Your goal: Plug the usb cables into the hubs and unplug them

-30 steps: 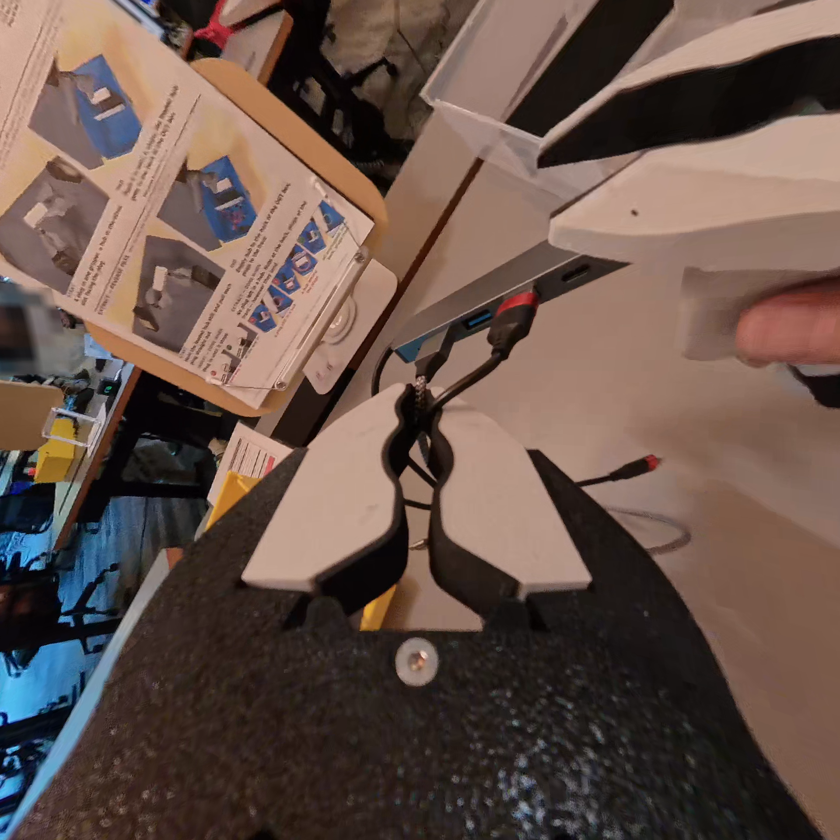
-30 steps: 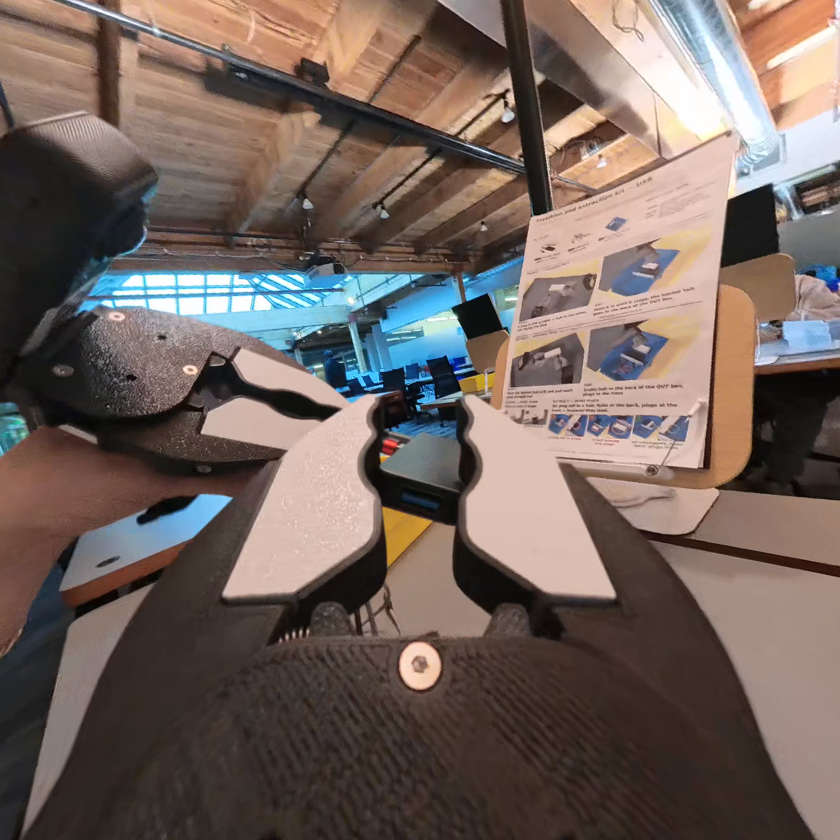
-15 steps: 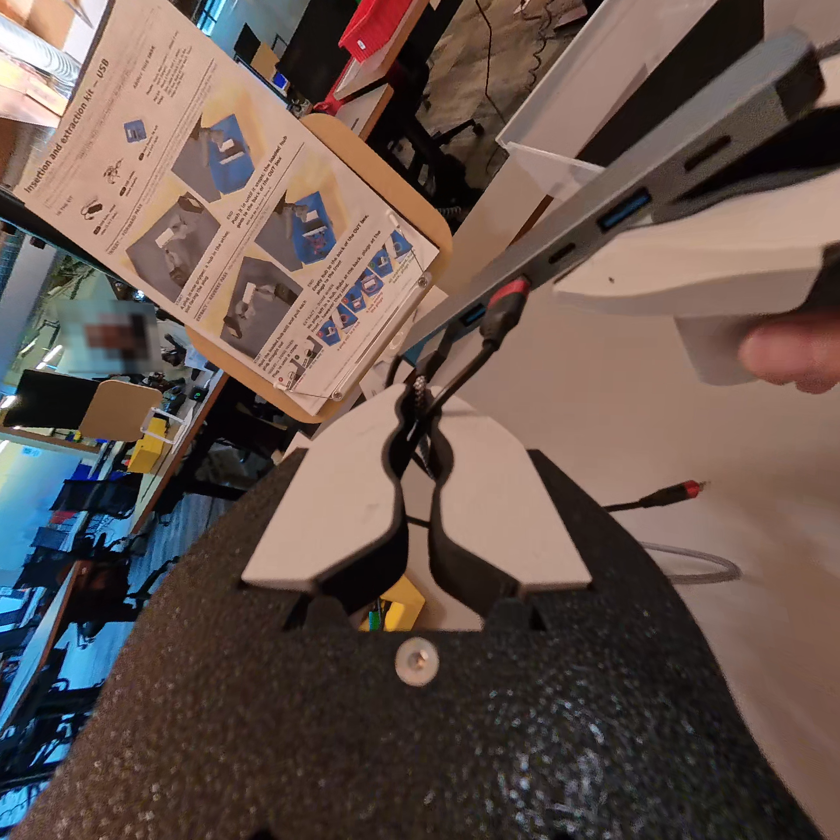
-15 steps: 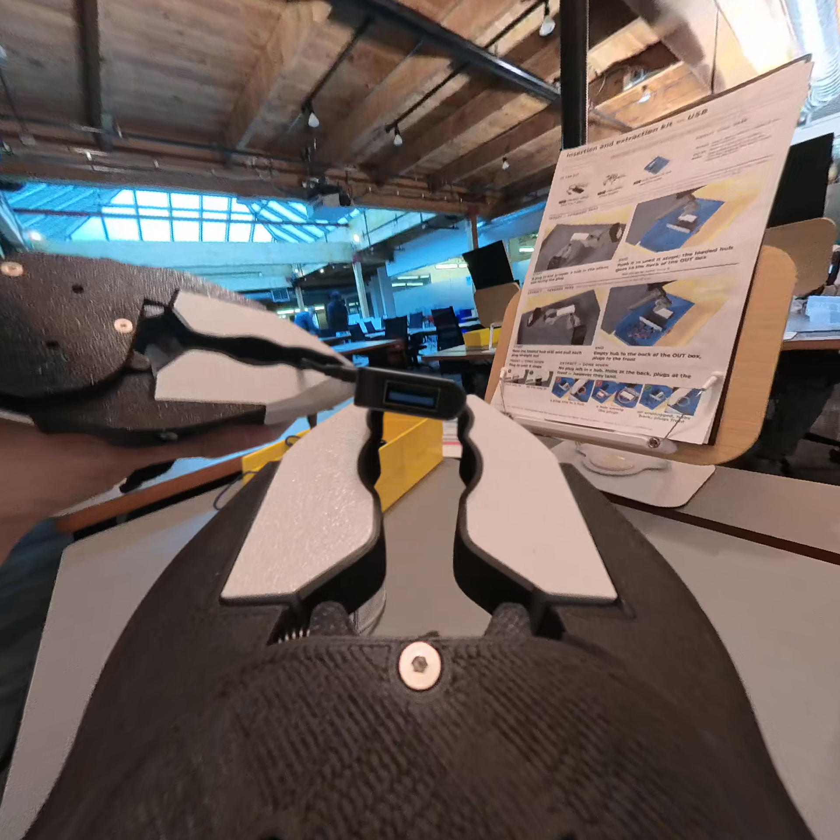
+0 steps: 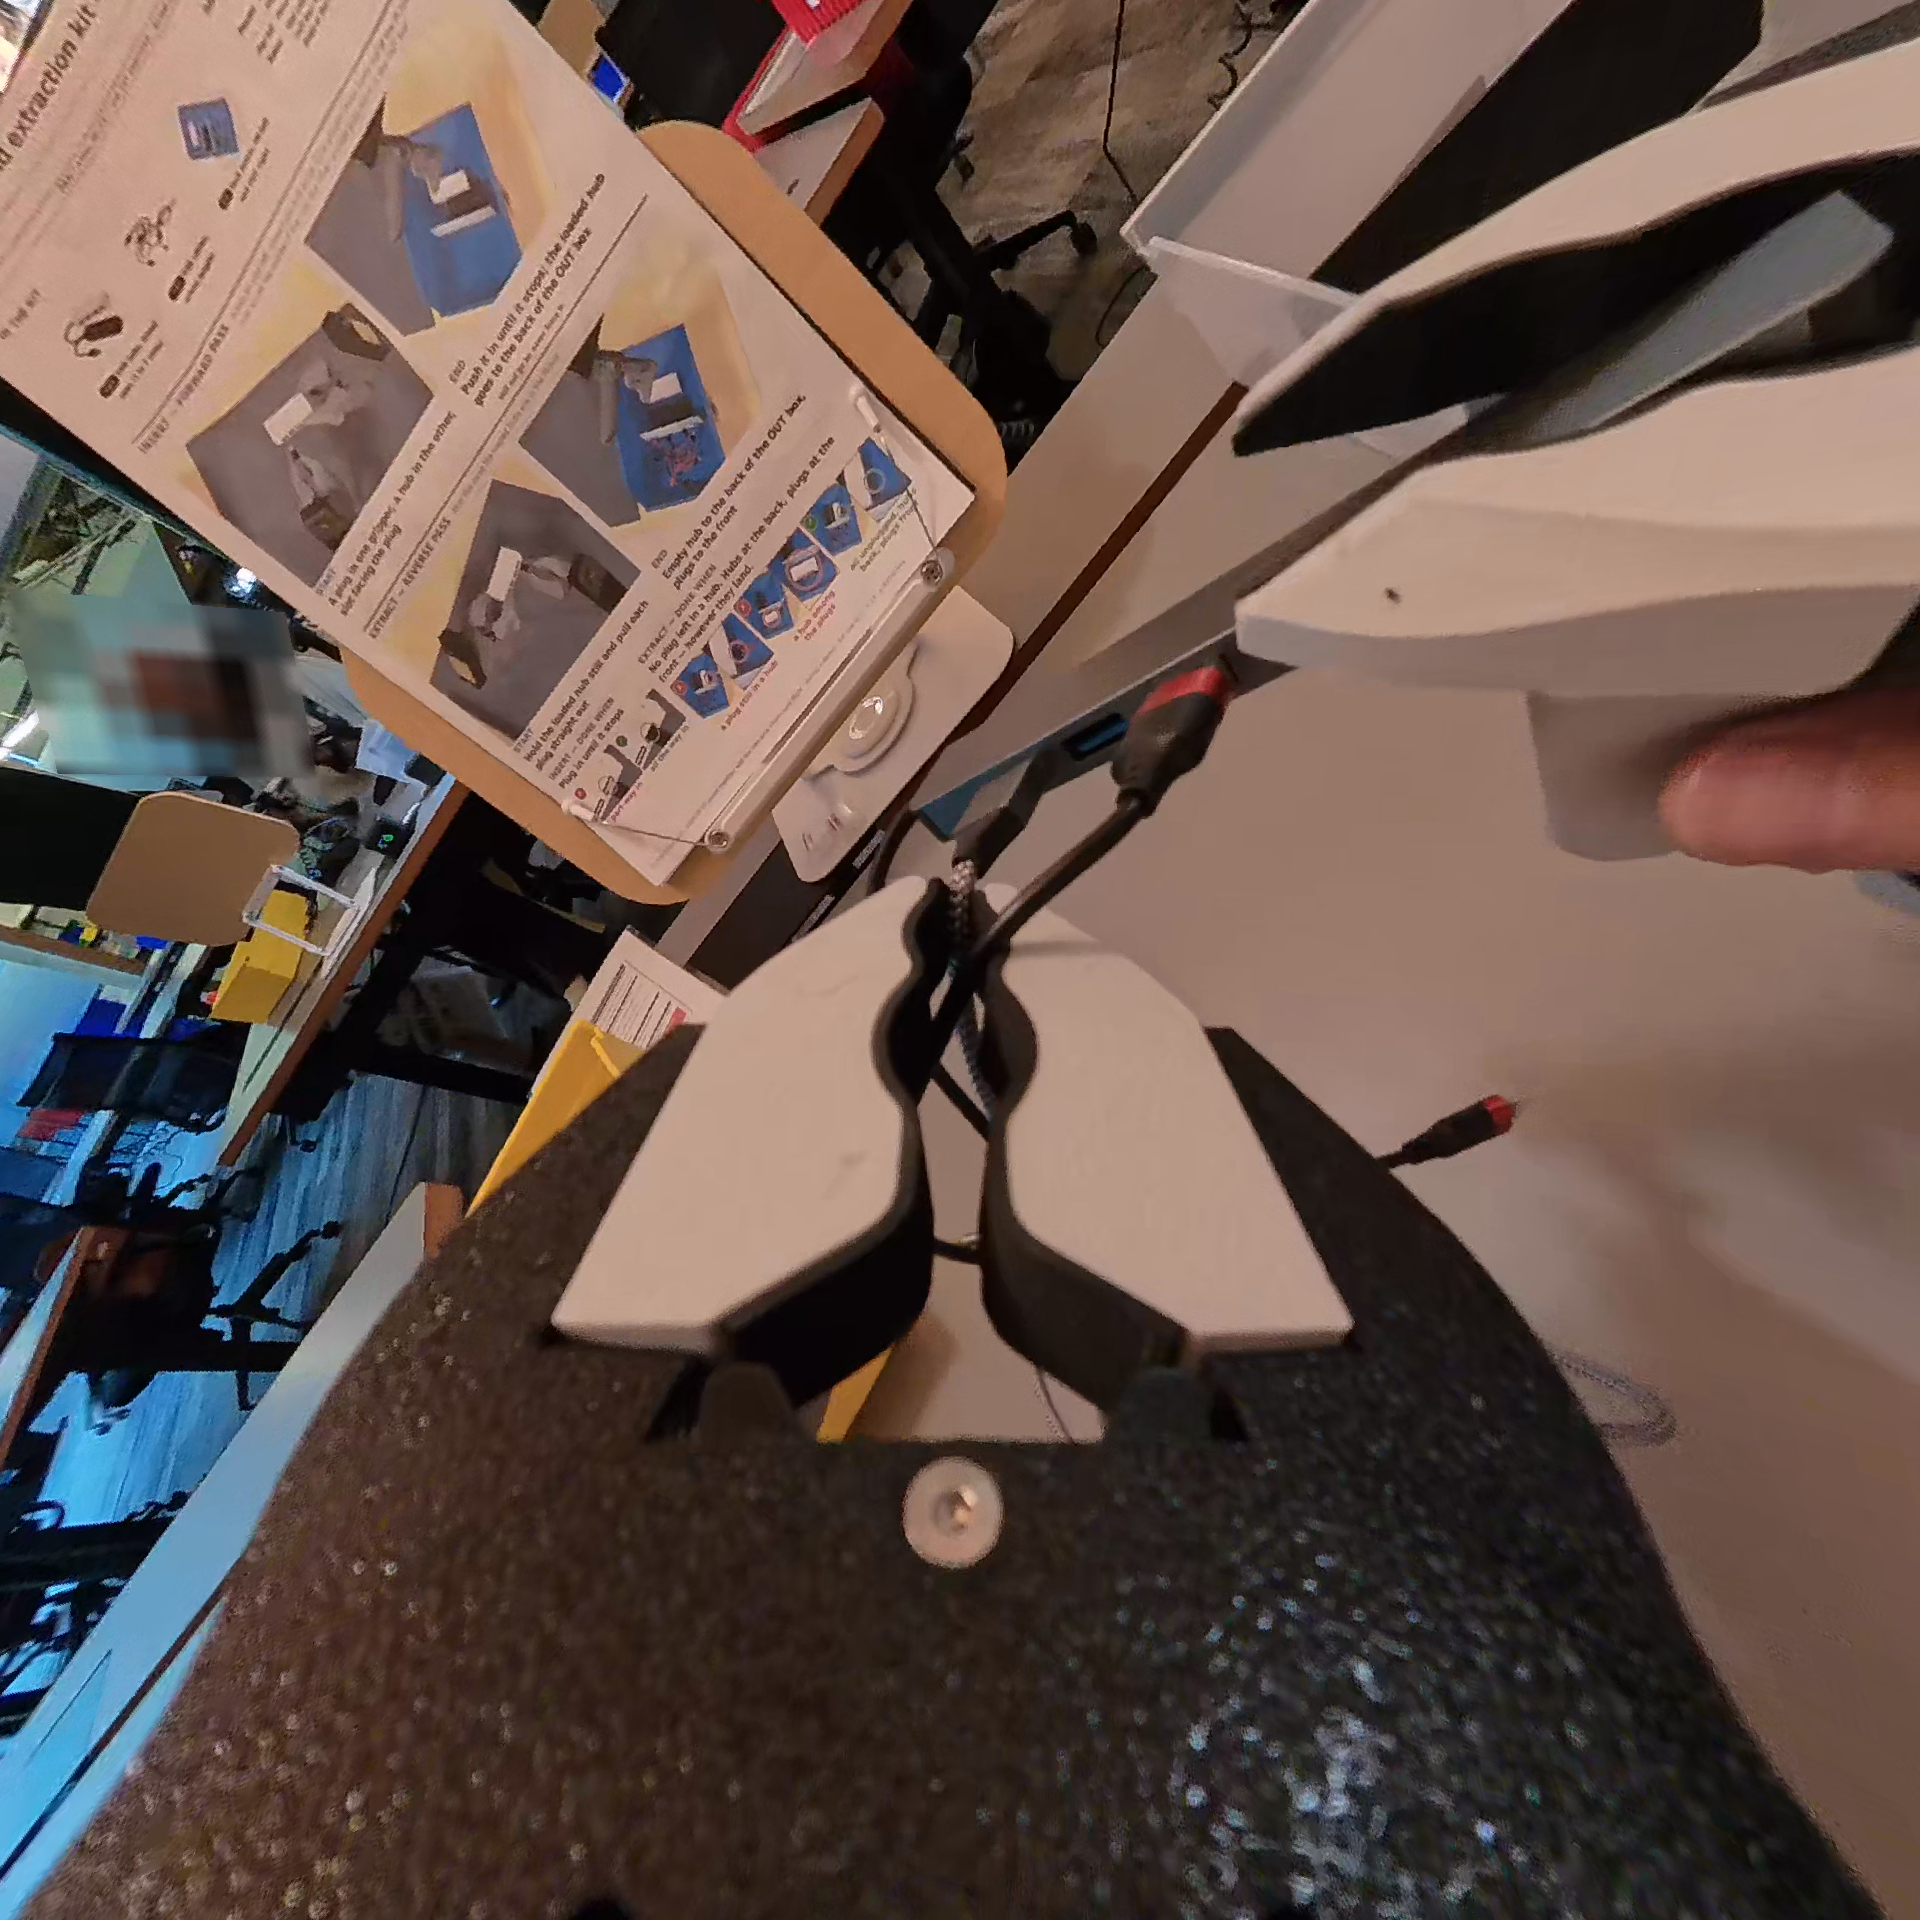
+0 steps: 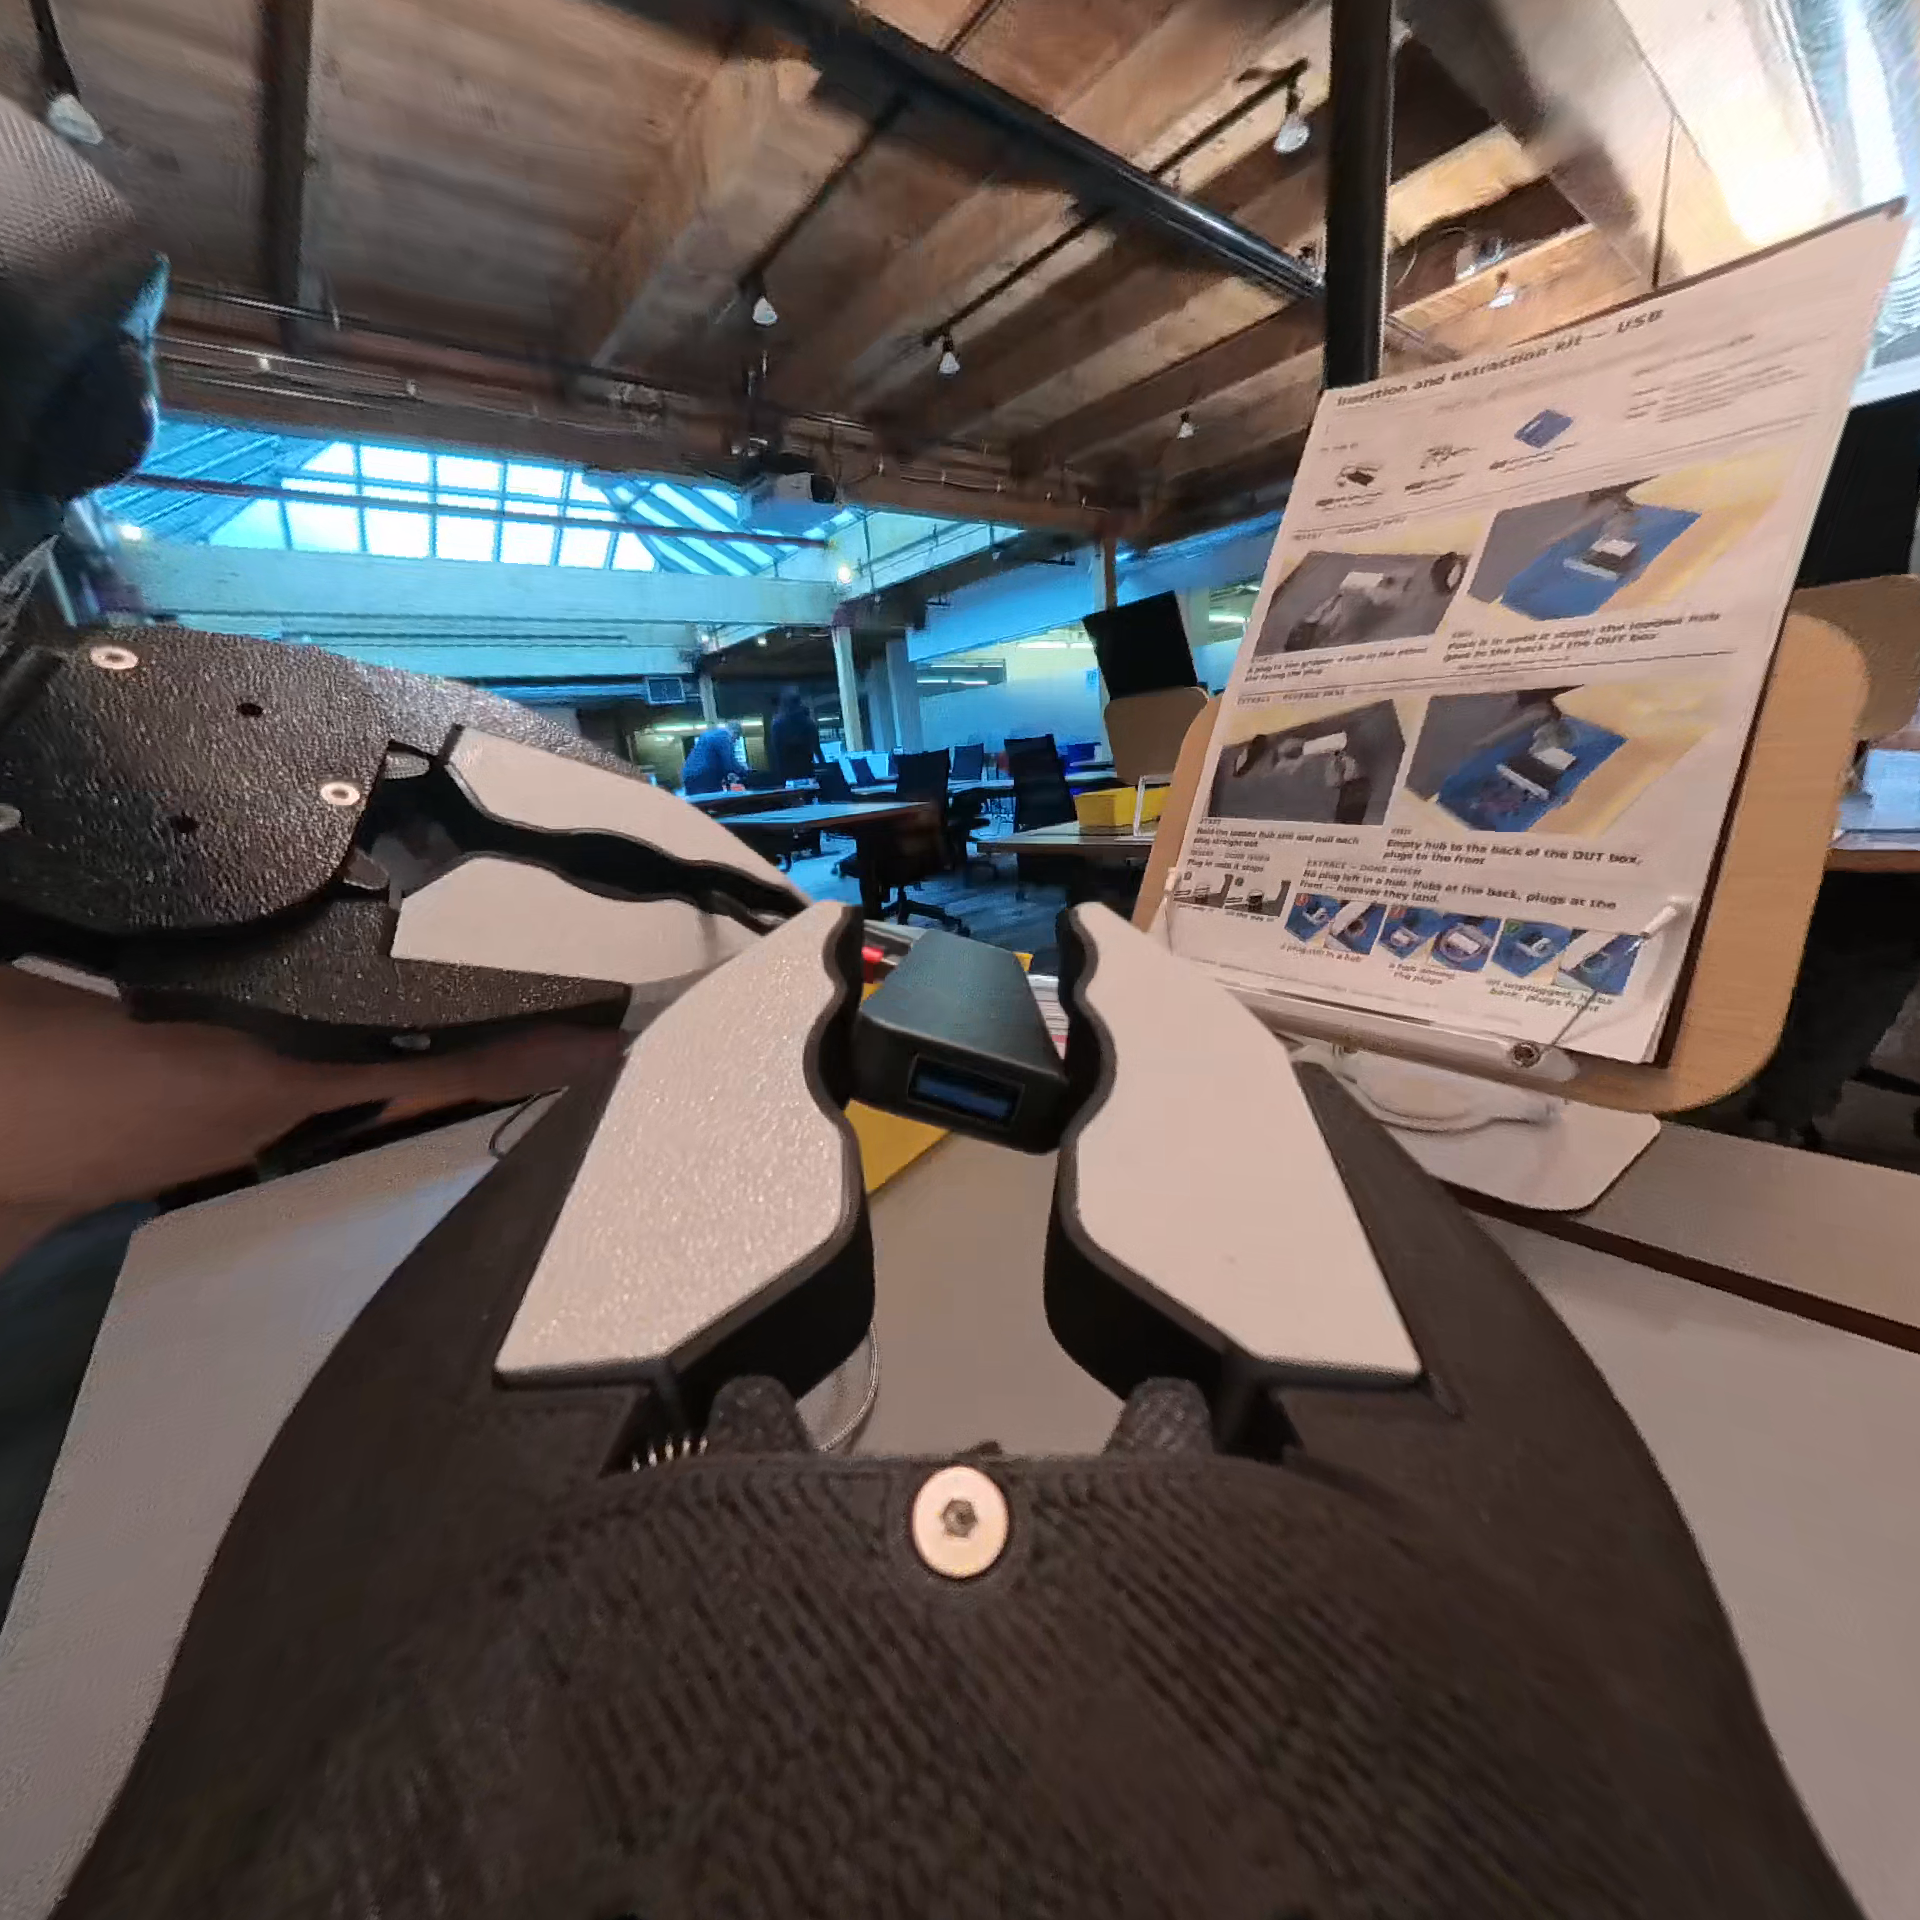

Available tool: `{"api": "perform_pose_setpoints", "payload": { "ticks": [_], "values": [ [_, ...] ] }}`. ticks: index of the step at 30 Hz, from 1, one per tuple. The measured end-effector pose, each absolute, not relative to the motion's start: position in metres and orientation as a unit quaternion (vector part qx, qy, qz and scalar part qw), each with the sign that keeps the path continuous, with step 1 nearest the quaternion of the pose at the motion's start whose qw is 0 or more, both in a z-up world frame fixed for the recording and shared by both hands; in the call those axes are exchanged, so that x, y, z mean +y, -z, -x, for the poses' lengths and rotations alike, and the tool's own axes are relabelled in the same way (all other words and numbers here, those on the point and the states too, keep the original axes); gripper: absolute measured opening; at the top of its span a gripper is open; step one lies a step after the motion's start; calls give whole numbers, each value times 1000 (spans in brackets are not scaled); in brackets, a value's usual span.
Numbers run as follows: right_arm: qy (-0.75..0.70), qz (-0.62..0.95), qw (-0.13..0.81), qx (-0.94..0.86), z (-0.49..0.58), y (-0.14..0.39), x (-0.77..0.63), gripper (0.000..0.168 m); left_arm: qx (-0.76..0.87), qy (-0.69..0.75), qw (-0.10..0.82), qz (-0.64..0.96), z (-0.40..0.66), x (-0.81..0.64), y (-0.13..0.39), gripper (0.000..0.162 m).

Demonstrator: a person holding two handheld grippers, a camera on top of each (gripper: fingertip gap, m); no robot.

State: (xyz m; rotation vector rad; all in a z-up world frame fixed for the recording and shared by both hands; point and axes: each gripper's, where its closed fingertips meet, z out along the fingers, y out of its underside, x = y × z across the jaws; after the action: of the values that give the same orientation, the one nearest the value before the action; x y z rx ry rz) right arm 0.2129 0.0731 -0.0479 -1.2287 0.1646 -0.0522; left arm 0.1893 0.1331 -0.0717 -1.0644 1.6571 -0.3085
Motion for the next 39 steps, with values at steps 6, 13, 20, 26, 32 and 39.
{"api": "perform_pose_setpoints", "payload": {
  "ticks": [6, 13, 20, 26, 32, 39],
  "values": [
    [16, 568, 822, 46, -212, 40, 66, 36, 725, 170, 518, 420, -187, 119, 75, 6],
    [-97, 540, 836, 15, -220, 27, 42, 36, 769, 413, 337, 352, -162, 62, 72, 53],
    [-203, 509, 835, -47, -201, 19, 28, 36, 733, 550, 225, 331, -143, 84, 65, 68],
    [-281, 469, 834, -78, -181, 14, 25, 36, 789, 506, 169, 304, -147, 64, 117, 71],
    [-308, 450, 835, -78, -181, 21, 27, 36, 773, 545, 182, 268, -155, 35, 122, 31],
    [-308, 477, 822, -48, -200, 40, 34, 36, 681, 625, 239, 297, -163, 57, 83, 30]
  ]
}}
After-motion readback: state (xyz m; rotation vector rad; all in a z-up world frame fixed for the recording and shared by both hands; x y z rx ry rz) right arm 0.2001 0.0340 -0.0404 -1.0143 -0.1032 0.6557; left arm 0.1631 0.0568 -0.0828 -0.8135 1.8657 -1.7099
